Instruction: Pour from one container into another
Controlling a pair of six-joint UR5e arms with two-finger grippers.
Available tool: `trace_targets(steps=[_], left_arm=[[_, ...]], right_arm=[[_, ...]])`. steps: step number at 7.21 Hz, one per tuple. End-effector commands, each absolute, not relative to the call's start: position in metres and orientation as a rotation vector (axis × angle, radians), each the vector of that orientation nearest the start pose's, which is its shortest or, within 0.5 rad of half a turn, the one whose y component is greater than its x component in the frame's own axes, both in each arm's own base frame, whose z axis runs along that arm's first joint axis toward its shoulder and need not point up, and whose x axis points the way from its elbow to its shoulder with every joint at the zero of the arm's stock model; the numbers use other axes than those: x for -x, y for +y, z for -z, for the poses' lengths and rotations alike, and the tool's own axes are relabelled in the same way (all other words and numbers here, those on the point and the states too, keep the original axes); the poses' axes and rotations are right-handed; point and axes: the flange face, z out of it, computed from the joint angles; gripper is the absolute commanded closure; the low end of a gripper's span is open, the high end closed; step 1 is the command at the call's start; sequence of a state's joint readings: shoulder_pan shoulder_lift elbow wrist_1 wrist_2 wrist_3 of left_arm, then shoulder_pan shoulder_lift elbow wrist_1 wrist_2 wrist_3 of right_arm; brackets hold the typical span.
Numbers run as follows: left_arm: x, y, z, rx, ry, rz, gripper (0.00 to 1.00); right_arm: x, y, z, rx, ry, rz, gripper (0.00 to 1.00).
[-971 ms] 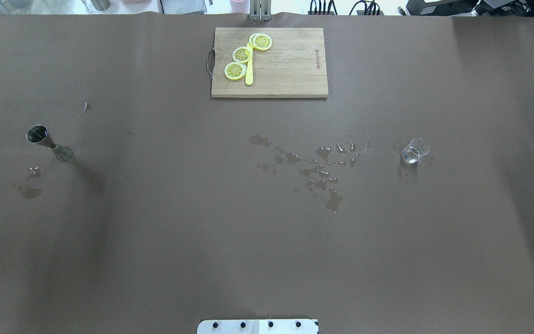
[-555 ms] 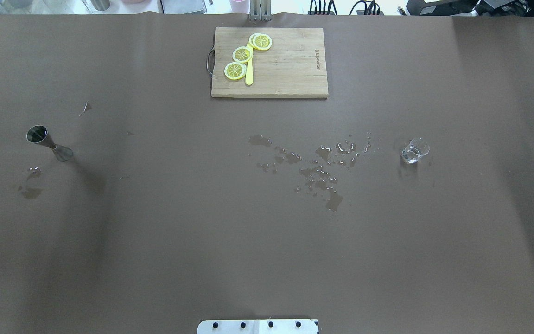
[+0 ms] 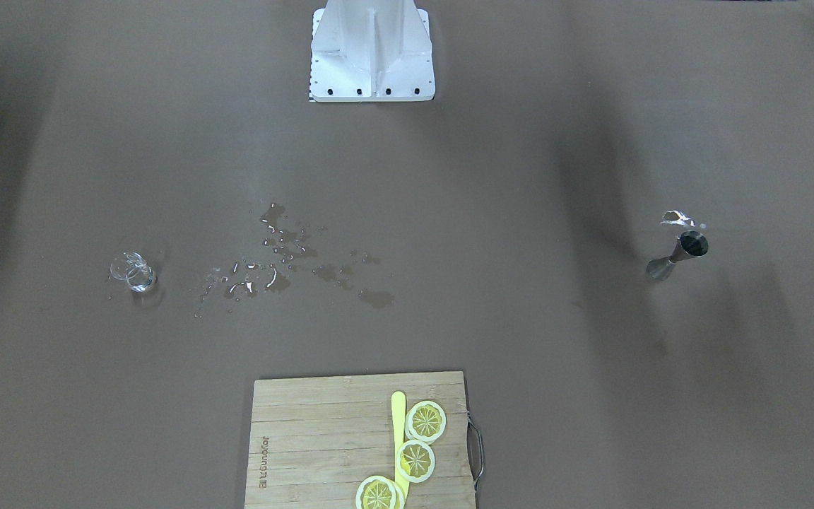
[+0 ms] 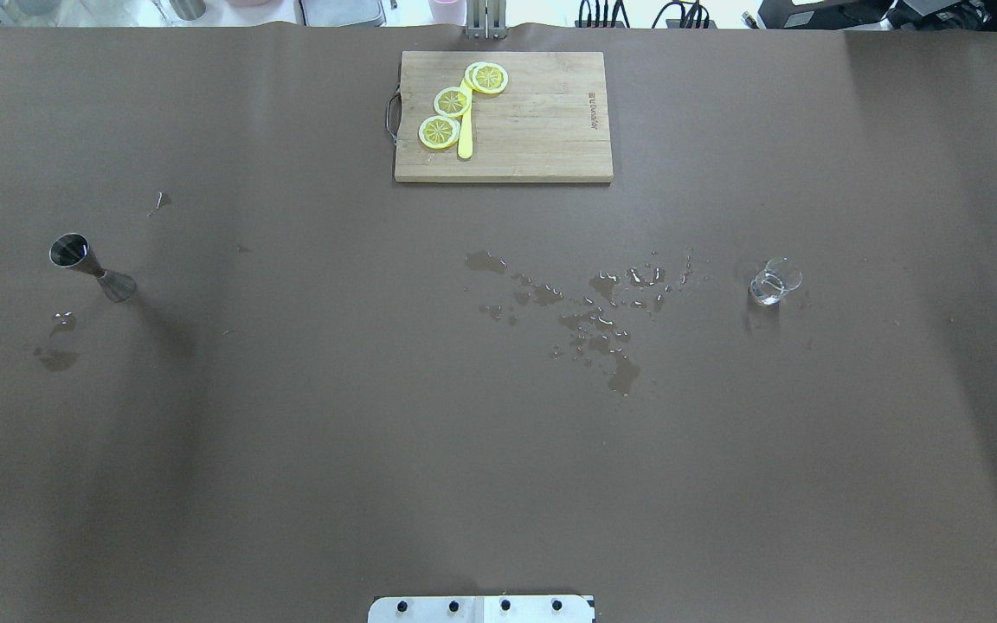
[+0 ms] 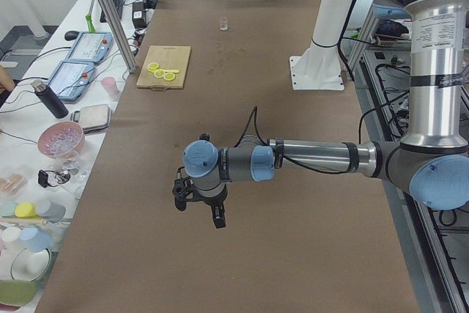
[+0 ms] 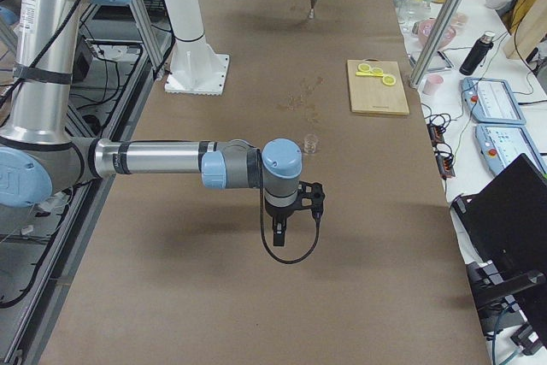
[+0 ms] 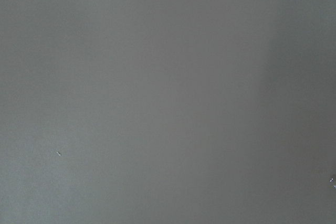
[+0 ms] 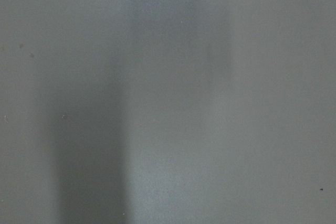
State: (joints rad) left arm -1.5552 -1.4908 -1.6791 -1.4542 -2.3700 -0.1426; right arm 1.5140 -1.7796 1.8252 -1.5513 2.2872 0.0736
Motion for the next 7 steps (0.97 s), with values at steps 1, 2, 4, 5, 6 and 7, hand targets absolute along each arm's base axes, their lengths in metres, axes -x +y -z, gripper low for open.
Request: trace_targets(steps=[1, 2, 4, 5, 6, 7], left_arm=[[0.0552, -0.4530, -0.6521, 0.144, 0.788, 0.155, 0.01], [0.0559, -0.4515, -0.6535, 0.146, 0.787, 0.157, 0.01], [0.0559, -0.4522, -0.6528, 0.145, 0.788, 0.157, 0.01], [0.0559, -0.4560, -0.6488, 0.136, 0.787, 0.153, 0.01], [0.0558, -0.4558, -0.6495, 0.139, 0.788, 0.154, 0.01], [0.0565, -0.4513, -0.6535, 0.147, 0.789, 0.159, 0.01]], right_arm=[[-0.0447, -0.4100, -0.6299, -0.013, -0.719, 0.006, 0.00], [-0.0447, -0.4099, -0.6300, -0.012, -0.718, 0.006, 0.00], [-0.0453, -0.4097, -0.6314, -0.011, -0.718, 0.004, 0.00], [-0.0460, -0.4097, -0.6314, -0.012, -0.718, 0.002, 0.00], [-0.0460, -0.4096, -0.6316, -0.010, -0.718, 0.002, 0.00], [-0.0460, -0.4097, -0.6306, -0.013, -0.718, 0.003, 0.00]])
